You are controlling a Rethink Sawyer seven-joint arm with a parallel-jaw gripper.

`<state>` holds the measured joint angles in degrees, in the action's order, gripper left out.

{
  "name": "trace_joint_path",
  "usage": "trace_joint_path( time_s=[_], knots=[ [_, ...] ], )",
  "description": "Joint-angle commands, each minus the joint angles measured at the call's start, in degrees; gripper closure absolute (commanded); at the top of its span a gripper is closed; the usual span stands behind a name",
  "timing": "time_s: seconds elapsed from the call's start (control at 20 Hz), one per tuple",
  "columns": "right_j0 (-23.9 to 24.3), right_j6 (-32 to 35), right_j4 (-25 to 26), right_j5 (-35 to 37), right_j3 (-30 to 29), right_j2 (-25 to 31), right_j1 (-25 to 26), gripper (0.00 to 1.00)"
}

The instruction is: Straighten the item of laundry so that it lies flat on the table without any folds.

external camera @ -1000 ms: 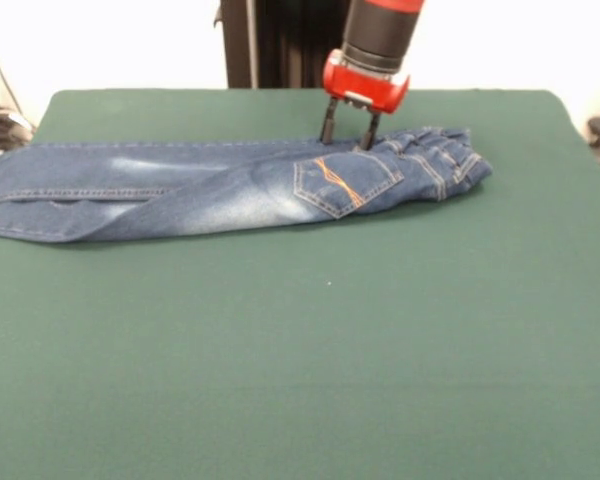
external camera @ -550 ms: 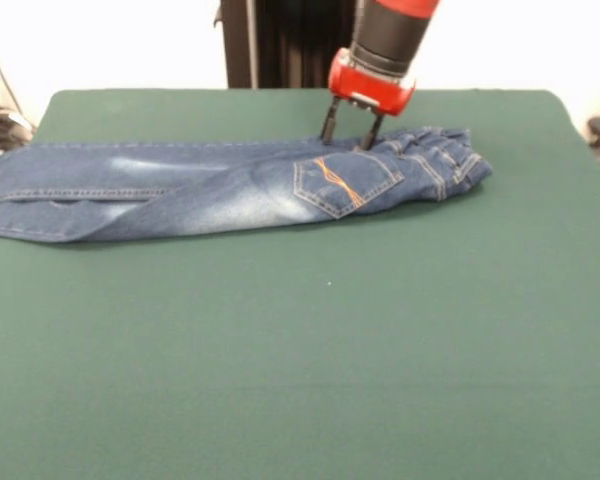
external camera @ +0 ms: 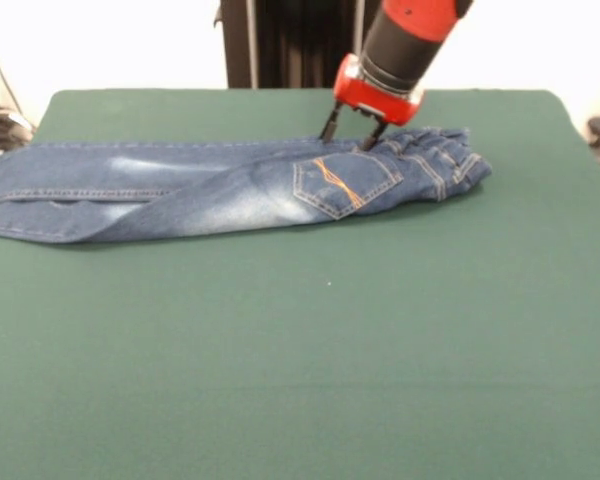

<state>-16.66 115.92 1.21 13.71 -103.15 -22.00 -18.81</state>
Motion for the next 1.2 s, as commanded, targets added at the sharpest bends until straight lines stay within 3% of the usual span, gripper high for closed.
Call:
trace_joint_path(
  time_s=[0.05, 0.25, 0.5, 0.9, 1.2],
  knots=[
    [-1.2, 7.0, -0.9, -16.8, 15.7, 5.1, 9.7, 0.00],
    [-2.8, 11.2, -3.5, -20.0, 14.3, 4.1, 8.8, 0.00],
    [-2.7, 10.1, -2.8, -14.3, 12.3, 4.0, 3.7, 0.00],
    [-6.5, 14.9, -6.2, -16.5, 9.4, -0.3, 1.8, 0.00],
    [-2.5, 14.3, -5.5, -21.1, 5.4, 4.6, -1.7, 0.00]
  ],
)
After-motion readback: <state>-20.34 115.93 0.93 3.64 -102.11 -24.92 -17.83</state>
